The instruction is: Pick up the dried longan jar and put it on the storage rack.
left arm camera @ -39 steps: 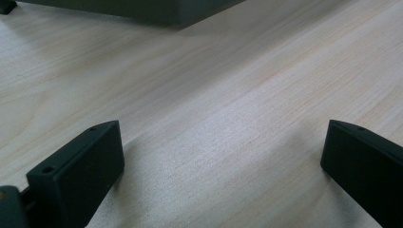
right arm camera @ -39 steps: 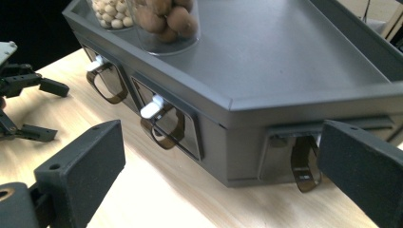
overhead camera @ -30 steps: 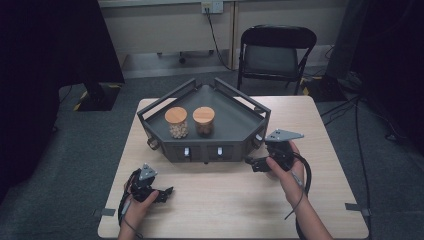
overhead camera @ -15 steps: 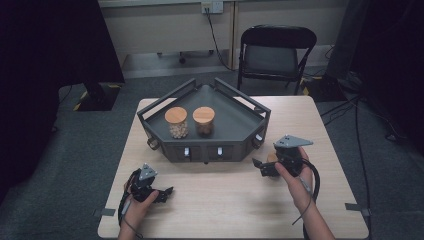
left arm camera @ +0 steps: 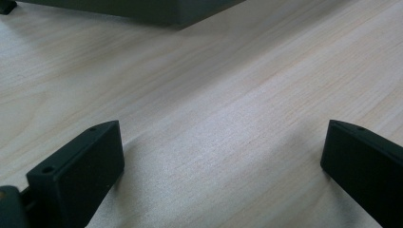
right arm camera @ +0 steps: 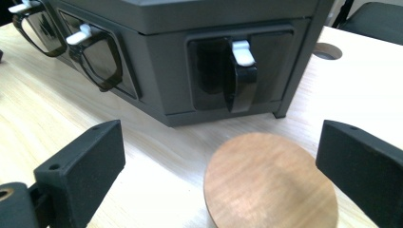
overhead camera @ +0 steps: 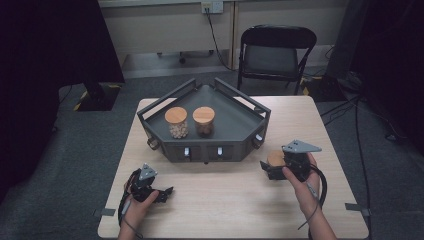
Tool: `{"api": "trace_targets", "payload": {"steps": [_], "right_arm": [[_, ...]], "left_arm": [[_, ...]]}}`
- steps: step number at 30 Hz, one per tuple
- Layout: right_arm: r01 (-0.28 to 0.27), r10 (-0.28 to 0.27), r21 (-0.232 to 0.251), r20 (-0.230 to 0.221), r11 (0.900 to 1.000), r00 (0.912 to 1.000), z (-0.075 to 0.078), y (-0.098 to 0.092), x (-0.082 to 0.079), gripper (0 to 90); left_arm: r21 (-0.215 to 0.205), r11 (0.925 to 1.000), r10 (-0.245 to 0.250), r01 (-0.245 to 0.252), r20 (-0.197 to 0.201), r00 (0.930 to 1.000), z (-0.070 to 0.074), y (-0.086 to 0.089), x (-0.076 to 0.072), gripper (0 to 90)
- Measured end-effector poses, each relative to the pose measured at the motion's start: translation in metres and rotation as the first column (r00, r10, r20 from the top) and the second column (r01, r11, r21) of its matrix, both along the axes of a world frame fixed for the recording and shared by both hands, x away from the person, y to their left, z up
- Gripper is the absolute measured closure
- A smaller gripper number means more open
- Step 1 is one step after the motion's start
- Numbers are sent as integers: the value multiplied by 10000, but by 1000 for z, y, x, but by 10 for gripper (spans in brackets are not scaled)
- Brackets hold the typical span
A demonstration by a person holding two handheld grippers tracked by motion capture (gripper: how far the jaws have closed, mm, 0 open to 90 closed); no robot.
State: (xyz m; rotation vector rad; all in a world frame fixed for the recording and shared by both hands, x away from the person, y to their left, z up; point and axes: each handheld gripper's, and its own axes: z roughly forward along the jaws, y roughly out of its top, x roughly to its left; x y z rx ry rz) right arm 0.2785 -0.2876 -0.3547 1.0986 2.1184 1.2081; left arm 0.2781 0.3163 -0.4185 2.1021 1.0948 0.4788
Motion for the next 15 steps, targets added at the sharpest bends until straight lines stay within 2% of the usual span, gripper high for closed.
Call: {"api": "trace_targets", "payload": {"steps": [15], "right_arm": [[423, -423, 31, -30, 9991, 9991, -10, -16, -12, 17]], "left_arm": [[2, 10000, 0, 0, 2, 10000, 0, 0, 0, 1]]}}
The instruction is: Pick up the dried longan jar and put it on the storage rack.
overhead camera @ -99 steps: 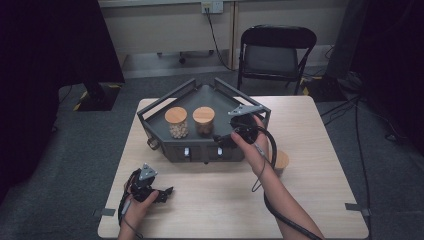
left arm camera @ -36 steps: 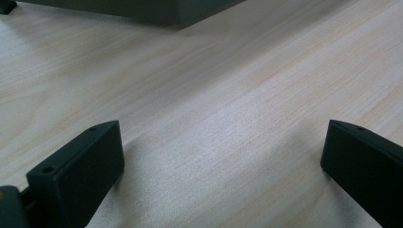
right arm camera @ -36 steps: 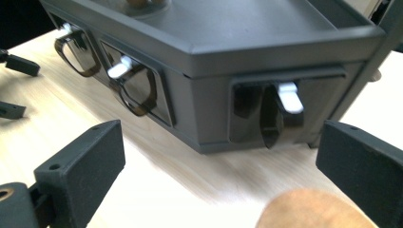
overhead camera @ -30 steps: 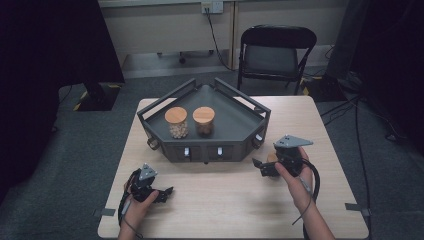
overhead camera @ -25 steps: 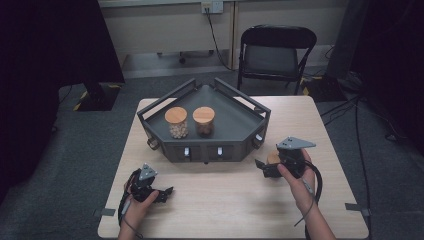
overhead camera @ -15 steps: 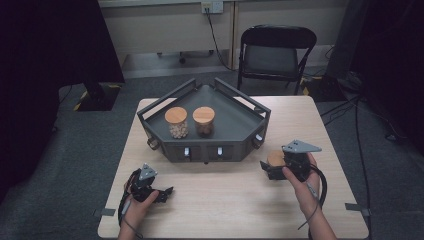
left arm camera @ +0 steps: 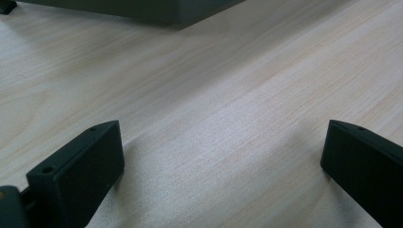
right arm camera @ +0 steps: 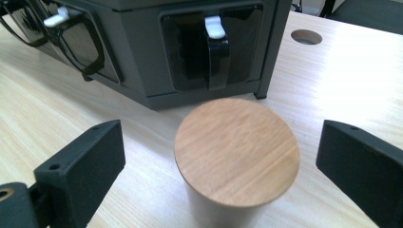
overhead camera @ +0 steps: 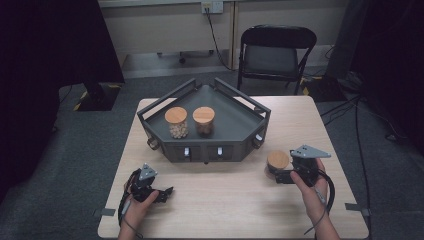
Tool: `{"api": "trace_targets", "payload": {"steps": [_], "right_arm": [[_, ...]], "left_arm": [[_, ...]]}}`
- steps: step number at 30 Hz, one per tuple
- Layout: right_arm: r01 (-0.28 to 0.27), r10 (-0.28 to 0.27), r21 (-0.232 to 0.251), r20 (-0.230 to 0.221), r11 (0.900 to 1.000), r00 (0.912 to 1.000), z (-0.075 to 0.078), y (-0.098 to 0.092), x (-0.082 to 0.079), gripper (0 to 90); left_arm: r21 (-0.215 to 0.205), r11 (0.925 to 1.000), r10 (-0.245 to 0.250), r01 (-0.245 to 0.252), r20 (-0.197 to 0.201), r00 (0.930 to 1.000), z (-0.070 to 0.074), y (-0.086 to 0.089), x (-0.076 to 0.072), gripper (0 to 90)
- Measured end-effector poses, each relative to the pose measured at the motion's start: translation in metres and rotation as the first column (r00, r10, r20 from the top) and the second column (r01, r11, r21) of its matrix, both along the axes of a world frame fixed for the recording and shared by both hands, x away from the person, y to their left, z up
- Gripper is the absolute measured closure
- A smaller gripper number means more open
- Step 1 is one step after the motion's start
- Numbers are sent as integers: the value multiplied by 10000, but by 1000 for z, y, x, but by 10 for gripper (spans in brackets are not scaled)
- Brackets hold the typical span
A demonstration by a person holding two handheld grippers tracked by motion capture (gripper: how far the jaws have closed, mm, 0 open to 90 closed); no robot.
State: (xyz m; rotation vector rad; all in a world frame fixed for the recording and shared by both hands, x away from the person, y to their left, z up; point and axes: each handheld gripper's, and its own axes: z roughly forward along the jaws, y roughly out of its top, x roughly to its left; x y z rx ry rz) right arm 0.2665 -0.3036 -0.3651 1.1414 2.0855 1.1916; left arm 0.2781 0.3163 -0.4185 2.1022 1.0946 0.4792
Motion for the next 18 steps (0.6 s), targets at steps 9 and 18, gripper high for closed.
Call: {"api": "trace_targets", "payload": {"steps": [9, 18], "right_arm": [[104, -103, 72, -110, 9999, 9999, -10, -6, -4, 17], [197, -197, 9, -284, 9998, 9994, -20, -13, -6, 16]], "left_arm": [[4, 10000, -2, 2, -1, 10000, 0, 0, 0, 1], [0, 10000, 0, 0, -2, 10000, 0, 0, 0, 1]]}}
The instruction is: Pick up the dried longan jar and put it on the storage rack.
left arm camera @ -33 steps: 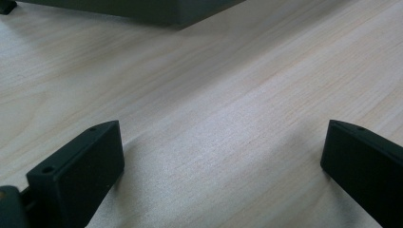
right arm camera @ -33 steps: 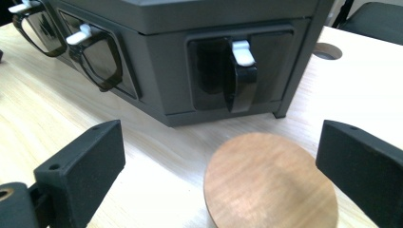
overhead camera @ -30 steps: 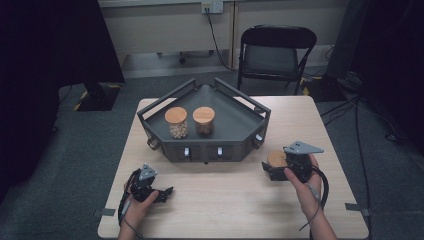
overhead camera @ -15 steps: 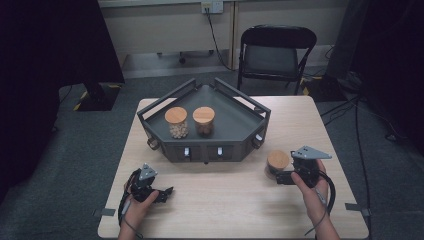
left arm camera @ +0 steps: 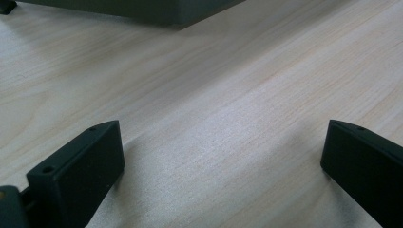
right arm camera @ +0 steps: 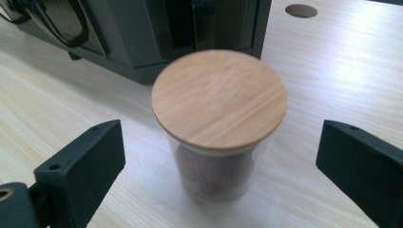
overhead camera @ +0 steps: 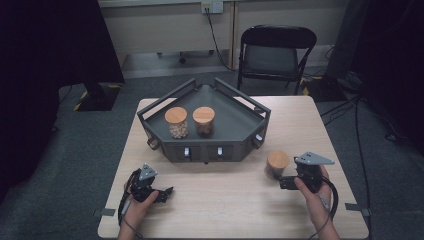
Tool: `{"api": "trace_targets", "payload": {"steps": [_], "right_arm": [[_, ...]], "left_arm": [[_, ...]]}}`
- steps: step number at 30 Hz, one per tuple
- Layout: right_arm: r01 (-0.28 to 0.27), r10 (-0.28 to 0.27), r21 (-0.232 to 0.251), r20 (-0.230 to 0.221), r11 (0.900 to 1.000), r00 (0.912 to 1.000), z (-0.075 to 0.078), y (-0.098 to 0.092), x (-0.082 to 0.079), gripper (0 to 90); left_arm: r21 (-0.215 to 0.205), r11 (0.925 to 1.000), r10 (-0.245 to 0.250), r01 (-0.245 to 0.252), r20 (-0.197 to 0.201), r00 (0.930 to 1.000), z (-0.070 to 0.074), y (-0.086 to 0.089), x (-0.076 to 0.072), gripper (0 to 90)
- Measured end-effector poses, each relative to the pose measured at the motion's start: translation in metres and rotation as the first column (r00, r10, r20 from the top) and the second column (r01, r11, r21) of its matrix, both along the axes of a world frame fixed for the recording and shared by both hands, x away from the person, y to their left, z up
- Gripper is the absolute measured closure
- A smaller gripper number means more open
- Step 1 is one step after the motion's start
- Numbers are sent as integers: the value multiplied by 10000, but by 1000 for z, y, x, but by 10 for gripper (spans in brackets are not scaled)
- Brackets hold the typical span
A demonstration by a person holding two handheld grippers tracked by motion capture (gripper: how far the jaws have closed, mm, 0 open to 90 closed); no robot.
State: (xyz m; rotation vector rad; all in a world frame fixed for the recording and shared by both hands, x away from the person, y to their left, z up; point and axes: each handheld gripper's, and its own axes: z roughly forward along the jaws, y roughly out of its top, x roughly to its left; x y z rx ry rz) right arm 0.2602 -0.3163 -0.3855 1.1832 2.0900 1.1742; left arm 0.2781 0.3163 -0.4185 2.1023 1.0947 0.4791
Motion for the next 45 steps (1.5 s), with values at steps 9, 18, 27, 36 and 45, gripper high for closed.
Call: {"api": "trace_targets", "payload": {"steps": [9, 18, 27, 36, 45], "right_arm": [[22, -22, -18, -151, 10000, 9999, -8, -4, -2, 18], [10, -19, -255, -354, 9997, 9994, -13, -3, -1, 17], [-35, 13, -324, -670, 9995, 9978, -20, -4, 1, 18], [-89, 22, -727, -917, 9973, 9958, -22, 0, 5, 19], [-135, 47, -750, -1165, 9971, 9932, -24, 1, 8, 19]], "left_arm": [[-2, 10000, 0, 0, 0, 10000, 0, 0, 0, 1], [1, 10000, -1, 1, 0, 10000, 0, 0, 0, 1], [0, 10000, -2, 2, 0, 10000, 0, 0, 0, 1], [0, 10000, -1, 1, -1, 10000, 0, 0, 0, 1], [-2, 10000, 2, -2, 1, 10000, 0, 0, 0, 1]]}}
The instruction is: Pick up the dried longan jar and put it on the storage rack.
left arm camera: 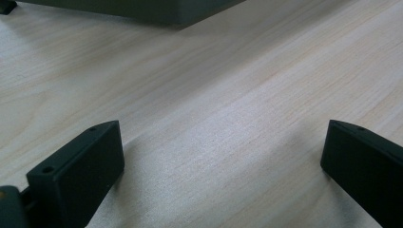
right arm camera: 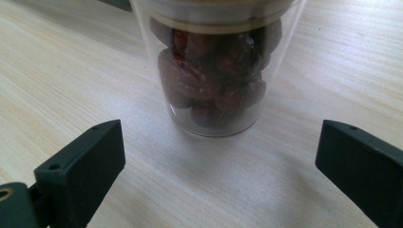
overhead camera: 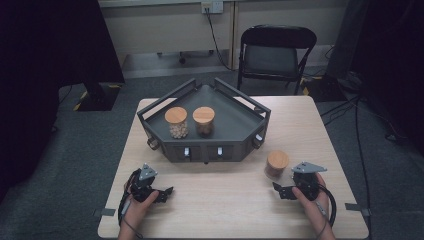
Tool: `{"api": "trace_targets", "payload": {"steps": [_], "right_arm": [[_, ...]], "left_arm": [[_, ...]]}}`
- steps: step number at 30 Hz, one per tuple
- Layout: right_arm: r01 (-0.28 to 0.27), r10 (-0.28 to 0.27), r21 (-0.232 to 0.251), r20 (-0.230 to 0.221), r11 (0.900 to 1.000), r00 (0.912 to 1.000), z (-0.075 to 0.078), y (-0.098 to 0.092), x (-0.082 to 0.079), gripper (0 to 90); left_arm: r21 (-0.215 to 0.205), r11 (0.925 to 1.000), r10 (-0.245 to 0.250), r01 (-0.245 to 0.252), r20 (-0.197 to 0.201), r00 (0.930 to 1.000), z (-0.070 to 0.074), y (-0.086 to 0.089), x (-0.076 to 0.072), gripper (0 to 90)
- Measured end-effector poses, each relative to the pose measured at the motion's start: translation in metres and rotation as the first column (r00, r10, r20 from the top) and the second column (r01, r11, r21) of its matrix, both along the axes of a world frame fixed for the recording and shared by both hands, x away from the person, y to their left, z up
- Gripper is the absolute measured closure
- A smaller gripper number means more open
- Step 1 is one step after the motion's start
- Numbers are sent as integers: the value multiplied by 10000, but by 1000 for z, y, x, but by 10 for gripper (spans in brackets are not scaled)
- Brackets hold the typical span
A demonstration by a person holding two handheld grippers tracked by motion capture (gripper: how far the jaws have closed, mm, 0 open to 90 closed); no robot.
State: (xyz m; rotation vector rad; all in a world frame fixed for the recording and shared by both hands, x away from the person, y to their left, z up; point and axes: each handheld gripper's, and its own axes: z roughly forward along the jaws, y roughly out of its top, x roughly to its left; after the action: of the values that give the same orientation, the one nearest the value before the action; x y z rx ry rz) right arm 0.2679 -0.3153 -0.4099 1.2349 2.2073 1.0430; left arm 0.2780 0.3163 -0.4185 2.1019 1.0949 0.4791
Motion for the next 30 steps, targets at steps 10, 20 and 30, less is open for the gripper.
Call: {"api": "trace_targets", "payload": {"steps": [10, 20, 30], "right_arm": [[-14, 2, -594, -206, 9982, 9998, 2, 6, 3, 22], [21, -47, -767, -333, 9970, 9994, 0, 8, 4, 20], [136, -158, -621, -353, 9980, 9993, -3, 7, 4, 4]], "left_arm": [[2, 10000, -3, 3, 0, 10000, 0, 0, 0, 1], [2, 10000, -2, 2, -1, 10000, 0, 0, 0, 1], [1, 10000, -2, 2, 0, 10000, 0, 0, 0, 1]]}}
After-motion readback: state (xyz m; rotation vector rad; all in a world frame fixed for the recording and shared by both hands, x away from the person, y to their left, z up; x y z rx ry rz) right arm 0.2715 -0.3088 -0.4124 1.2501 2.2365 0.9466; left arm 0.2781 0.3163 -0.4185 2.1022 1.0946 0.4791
